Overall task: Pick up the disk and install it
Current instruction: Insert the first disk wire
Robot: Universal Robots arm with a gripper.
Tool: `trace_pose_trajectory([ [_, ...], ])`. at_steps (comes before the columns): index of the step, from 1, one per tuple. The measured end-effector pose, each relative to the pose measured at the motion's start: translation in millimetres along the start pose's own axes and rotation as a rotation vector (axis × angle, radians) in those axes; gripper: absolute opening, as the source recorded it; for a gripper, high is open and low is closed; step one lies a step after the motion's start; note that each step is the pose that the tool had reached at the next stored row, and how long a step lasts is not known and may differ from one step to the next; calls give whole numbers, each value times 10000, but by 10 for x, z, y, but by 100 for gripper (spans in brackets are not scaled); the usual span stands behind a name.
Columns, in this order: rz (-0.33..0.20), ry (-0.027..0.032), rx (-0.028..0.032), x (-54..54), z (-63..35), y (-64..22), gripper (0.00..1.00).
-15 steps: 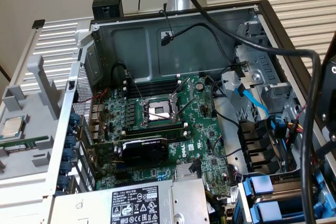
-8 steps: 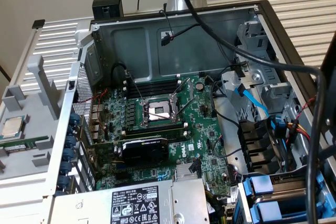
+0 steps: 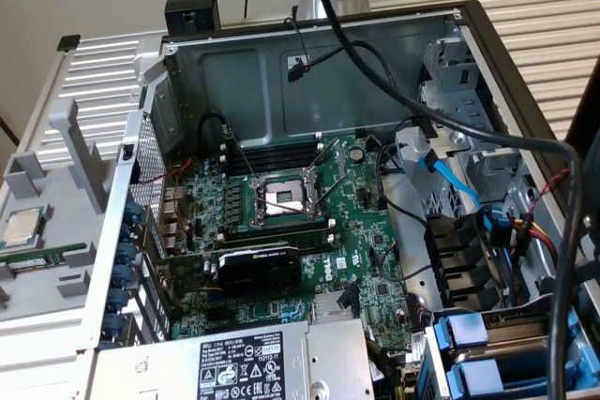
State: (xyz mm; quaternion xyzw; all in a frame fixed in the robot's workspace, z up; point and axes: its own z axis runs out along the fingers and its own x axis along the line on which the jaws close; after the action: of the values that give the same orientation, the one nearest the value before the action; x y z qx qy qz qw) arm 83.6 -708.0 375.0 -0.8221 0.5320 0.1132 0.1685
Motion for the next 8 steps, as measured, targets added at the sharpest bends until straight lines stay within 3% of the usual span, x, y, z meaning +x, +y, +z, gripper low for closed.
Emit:
trace_pose_trajectory([
  [6,0,0,-1,1,0,0,43],
  [8,1,-54,23,8,-2,3,43],
])
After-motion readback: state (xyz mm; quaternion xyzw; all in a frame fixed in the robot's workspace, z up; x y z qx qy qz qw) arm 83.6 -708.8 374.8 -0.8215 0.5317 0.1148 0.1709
